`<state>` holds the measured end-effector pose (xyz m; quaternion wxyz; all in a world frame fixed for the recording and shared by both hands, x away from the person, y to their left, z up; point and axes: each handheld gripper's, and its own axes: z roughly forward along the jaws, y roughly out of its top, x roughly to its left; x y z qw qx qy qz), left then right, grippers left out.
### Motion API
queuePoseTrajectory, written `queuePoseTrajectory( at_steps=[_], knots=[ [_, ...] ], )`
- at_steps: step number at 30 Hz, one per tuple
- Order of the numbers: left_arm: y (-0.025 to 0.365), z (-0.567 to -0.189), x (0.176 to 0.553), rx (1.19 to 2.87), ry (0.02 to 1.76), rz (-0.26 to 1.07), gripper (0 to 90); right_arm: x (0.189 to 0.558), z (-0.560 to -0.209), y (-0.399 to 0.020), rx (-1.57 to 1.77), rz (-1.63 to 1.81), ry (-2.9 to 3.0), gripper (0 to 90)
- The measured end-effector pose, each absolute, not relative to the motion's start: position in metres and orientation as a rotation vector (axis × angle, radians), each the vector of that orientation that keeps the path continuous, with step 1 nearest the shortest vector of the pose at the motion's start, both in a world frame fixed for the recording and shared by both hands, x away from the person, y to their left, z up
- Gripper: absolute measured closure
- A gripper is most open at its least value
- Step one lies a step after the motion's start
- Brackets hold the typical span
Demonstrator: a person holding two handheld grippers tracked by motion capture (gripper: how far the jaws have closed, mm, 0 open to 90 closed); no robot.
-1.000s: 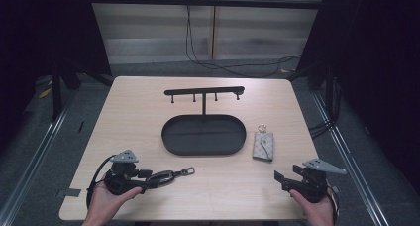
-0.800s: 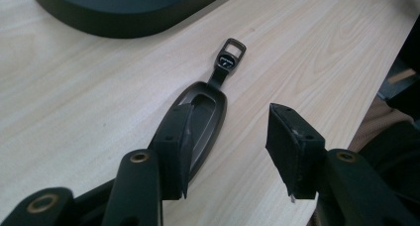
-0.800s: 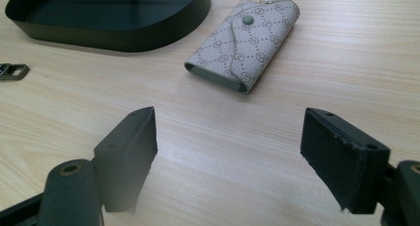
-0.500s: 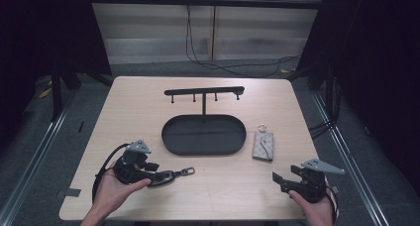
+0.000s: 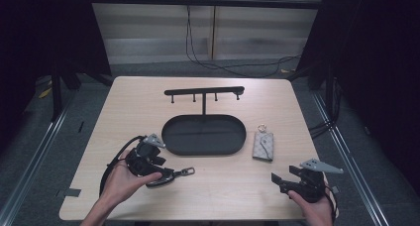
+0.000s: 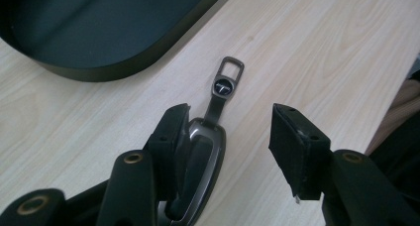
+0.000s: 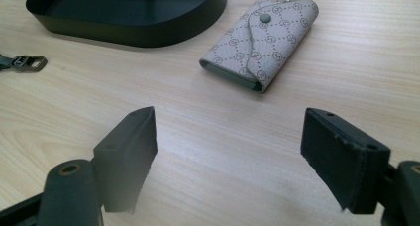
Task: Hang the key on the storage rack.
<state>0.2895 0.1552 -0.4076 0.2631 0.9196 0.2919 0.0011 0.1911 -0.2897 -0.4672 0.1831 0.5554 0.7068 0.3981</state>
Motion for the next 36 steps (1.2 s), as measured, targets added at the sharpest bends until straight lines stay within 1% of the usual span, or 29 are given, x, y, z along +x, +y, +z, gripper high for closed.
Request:
queuePoseTrajectory(
  at_steps=[5, 8, 12, 18, 24, 26, 27, 28, 29, 32, 36],
  knots=[
    [0.146, -0.407, 0.296, 2.526, 0.782, 0.043, 51.6, 0.191, -0.468, -0.290, 1.567, 1.125, 2.003, 21.7],
    [0.141, -0.407, 0.300, 2.555, 0.746, 0.042, 54.6, 0.191, -0.467, -0.290, 1.570, 1.130, 2.002, 21.8],
    [0.133, -0.410, 0.307, 2.621, 0.718, -0.006, 60.1, 0.191, -0.467, -0.292, 1.579, 1.156, 1.996, 21.8],
    [0.125, -0.416, 0.315, 2.672, 0.715, -0.026, 62.4, 0.192, -0.469, -0.293, 1.587, 1.165, 2.009, 21.8],
    [0.111, -0.426, 0.324, 2.747, 0.667, -0.072, 66.7, 0.193, -0.470, -0.292, 1.589, 1.161, 2.022, 21.7],
    [0.109, -0.426, 0.325, 2.762, 0.660, -0.073, 66.8, 0.193, -0.470, -0.292, 1.588, 1.161, 2.027, 21.7],
    [0.106, -0.428, 0.324, 2.770, 0.640, -0.065, 68.0, 0.193, -0.470, -0.291, 1.588, 1.161, 2.030, 21.8],
    [0.101, -0.430, 0.326, 2.794, 0.607, -0.084, 69.9, 0.193, -0.470, -0.291, 1.584, 1.155, 2.036, 21.7],
    [0.099, -0.432, 0.325, 2.797, 0.615, -0.097, 70.8, 0.193, -0.470, -0.291, 1.581, 1.155, 2.039, 21.7],
    [0.095, -0.437, 0.327, 2.821, 0.591, -0.103, 71.3, 0.193, -0.470, -0.291, 1.579, 1.154, 2.042, 21.7],
    [0.092, -0.442, 0.331, 2.861, 0.607, -0.099, 70.1, 0.194, -0.471, -0.291, 1.590, 1.143, 2.046, 20.4]
  ],
)
